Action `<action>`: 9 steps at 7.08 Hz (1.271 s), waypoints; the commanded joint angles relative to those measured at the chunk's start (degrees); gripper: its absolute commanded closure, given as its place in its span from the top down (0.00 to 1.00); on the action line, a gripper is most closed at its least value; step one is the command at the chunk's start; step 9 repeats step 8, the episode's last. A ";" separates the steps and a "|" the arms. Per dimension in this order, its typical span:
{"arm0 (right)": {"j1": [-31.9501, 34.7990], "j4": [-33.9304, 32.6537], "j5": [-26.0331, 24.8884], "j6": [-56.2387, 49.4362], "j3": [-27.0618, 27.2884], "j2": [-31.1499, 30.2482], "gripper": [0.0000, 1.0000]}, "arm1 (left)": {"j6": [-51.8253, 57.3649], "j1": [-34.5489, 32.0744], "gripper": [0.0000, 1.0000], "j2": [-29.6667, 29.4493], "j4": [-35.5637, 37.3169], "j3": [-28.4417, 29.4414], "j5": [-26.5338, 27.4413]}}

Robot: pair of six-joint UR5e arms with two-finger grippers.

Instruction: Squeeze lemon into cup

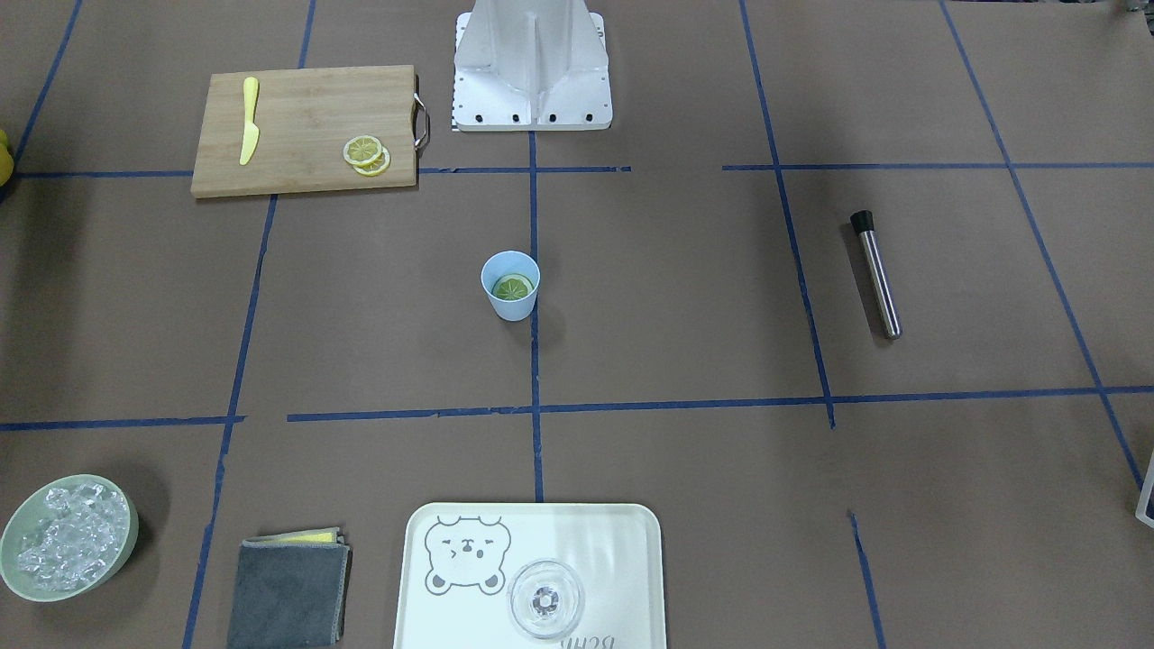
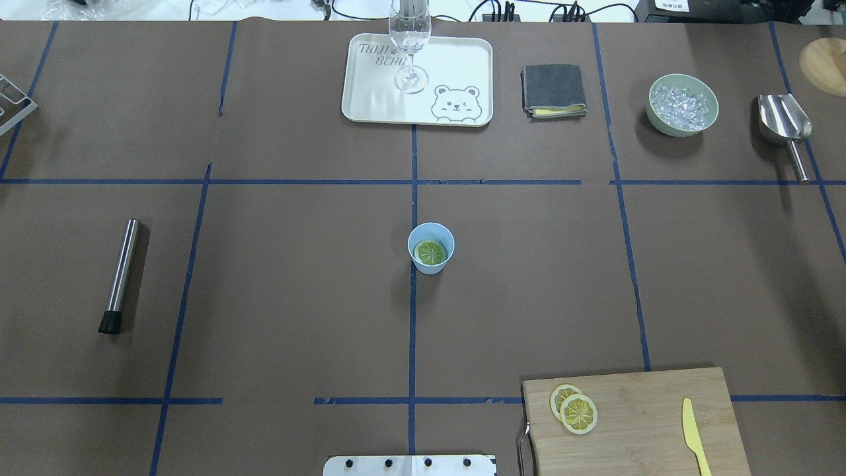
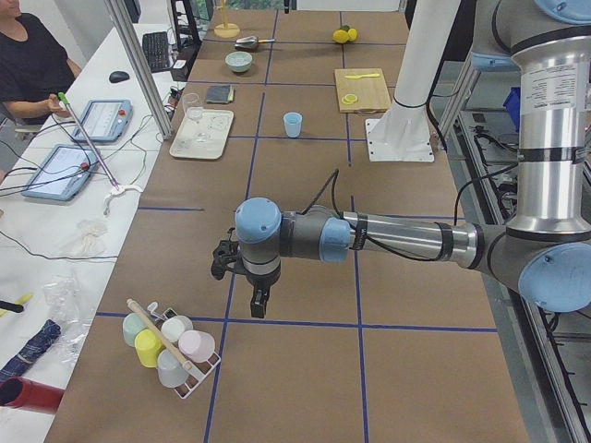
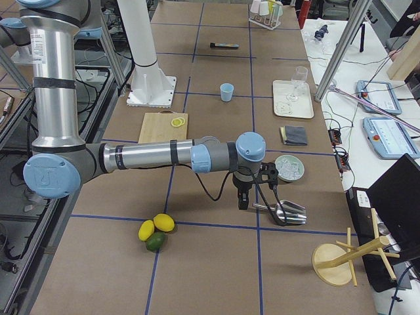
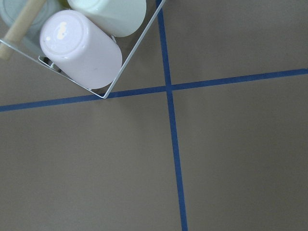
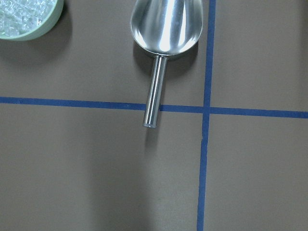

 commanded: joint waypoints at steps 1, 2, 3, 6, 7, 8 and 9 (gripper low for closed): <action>0.01 0.09 -0.05 0.05 0.14 -0.05 1.00 | -0.42 0.84 1.00 0.24 -0.11 0.34 0.12; 0.01 0.18 -0.05 0.13 0.23 -0.05 1.00 | -0.59 0.84 1.00 -0.29 -2.28 1.31 -0.06; 0.01 0.26 0.04 0.13 0.23 0.04 1.00 | -0.68 0.84 1.00 -0.29 -5.87 2.10 0.03; 0.01 0.53 0.13 0.57 0.40 0.04 1.00 | -0.33 0.49 1.00 -2.65 0.14 1.14 0.20; 0.01 0.53 0.22 0.57 0.49 0.04 1.00 | -0.42 0.40 1.00 -2.75 0.24 0.97 0.29; 0.01 0.53 0.22 0.57 0.49 0.04 1.00 | -0.42 0.49 1.00 -2.84 0.77 0.19 0.29; 0.01 0.53 0.22 0.57 0.49 0.04 1.00 | -0.42 0.49 1.00 -2.84 0.77 0.19 0.29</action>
